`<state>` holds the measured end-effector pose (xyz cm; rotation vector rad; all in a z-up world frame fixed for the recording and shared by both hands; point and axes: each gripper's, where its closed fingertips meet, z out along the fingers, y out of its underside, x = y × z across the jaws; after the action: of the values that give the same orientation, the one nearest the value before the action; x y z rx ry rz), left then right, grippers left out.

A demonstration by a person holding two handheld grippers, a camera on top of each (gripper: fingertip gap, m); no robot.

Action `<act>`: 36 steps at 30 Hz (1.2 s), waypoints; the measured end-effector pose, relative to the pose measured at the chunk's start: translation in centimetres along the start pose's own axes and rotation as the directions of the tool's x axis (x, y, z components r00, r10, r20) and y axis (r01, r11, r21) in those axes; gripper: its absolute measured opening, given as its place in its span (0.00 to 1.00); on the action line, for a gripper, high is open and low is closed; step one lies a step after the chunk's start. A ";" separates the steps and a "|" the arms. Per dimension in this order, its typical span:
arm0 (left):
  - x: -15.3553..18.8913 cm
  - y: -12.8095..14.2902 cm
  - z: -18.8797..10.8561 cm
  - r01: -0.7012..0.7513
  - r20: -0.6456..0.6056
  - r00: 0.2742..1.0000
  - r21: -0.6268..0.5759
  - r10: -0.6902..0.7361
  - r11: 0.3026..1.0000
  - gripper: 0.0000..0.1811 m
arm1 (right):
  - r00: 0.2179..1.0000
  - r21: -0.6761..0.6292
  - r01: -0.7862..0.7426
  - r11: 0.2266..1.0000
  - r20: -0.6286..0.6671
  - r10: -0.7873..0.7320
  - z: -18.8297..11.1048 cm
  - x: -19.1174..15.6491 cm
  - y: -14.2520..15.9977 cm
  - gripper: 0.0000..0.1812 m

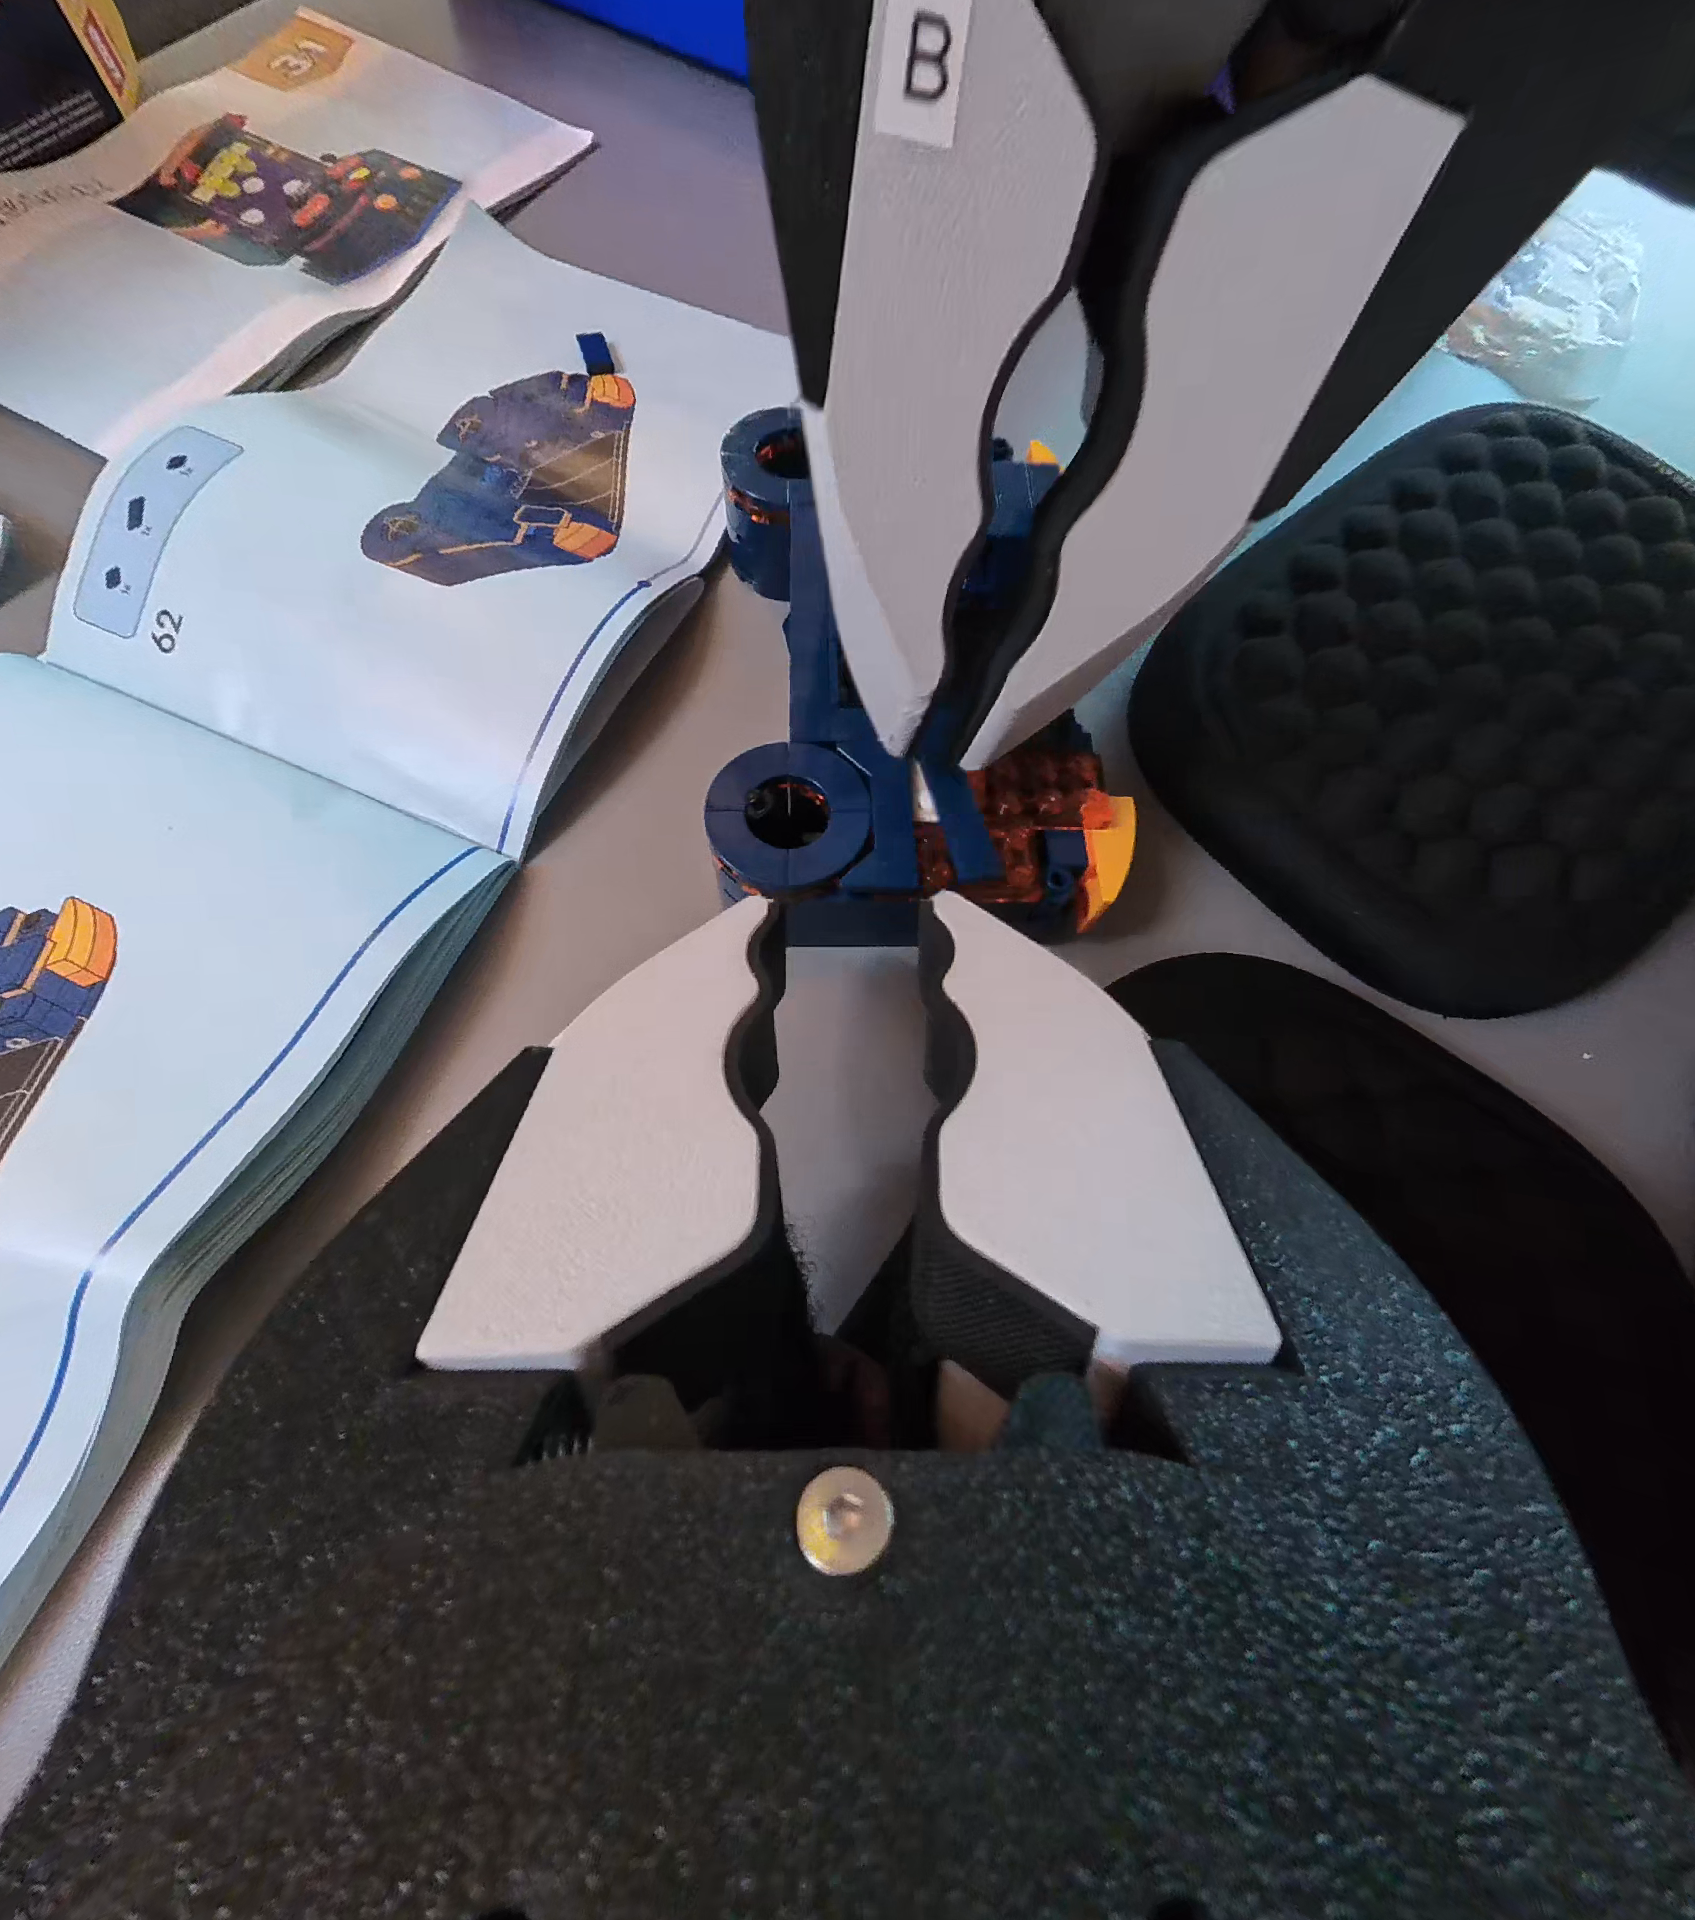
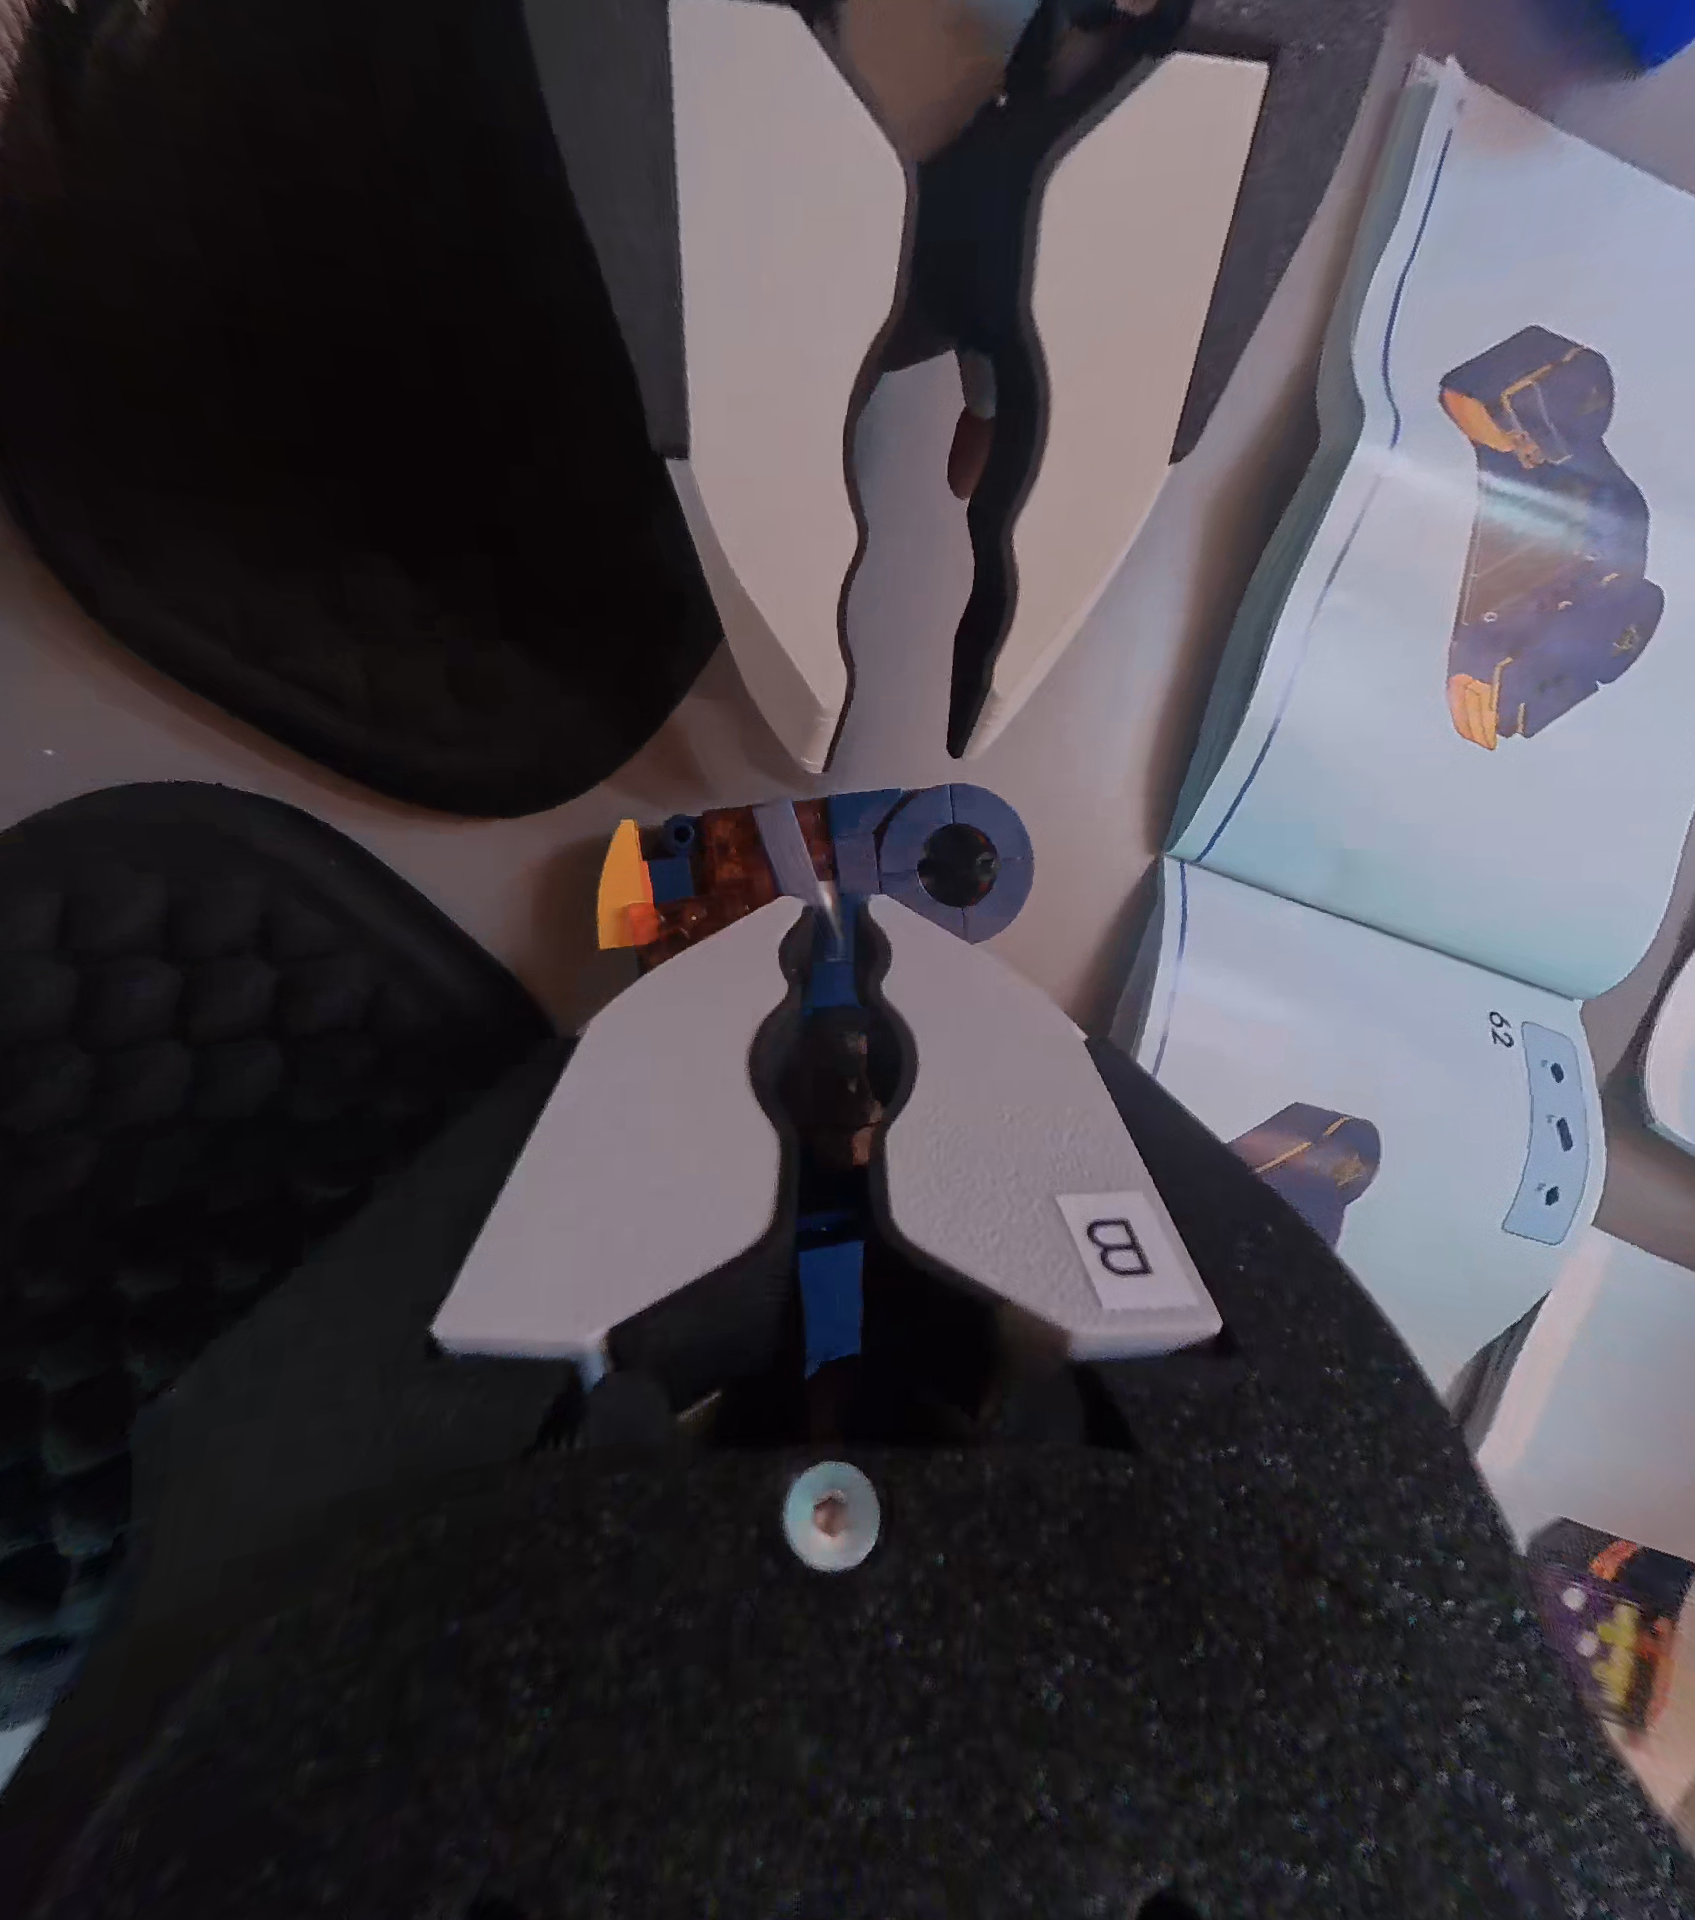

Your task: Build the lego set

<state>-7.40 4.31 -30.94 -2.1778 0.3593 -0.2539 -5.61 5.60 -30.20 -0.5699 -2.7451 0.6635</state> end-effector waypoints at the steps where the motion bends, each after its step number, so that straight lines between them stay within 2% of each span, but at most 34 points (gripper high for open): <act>1: 0.0 0.0 0.0 0.000 0.002 1.000 0.001 0.000 1.000 0.13 | 1.000 0.023 -0.014 1.000 -0.002 0.014 0.0 -0.1 -0.1 0.03; 5: 0.1 0.1 0.1 -0.006 -0.001 1.000 -0.015 0.006 1.000 0.15 | 0.999 0.057 -0.049 0.997 -0.015 0.050 0.1 -0.4 0.1 0.02; 11: 0.5 -0.2 0.0 -0.066 0.010 0.998 0.003 0.066 0.998 0.27 | 0.997 0.164 -0.034 0.986 -0.061 0.044 -0.2 -1.2 -0.5 0.00; 25: -0.3 0.1 0.5 -0.075 0.076 0.994 -0.056 0.079 0.996 0.23 | 0.993 0.229 -0.071 0.971 -0.072 0.090 0.9 -2.0 -1.0 0.00; 36: -0.6 -0.2 0.2 -0.045 0.086 0.995 -0.024 0.046 0.999 0.21 | 0.987 0.263 -0.109 0.959 -0.088 0.136 1.1 -1.8 -1.0 0.00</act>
<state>-7.85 4.78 -30.87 -2.1916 0.3637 -0.1301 -4.72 3.64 -30.95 -0.6957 -2.4882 0.9728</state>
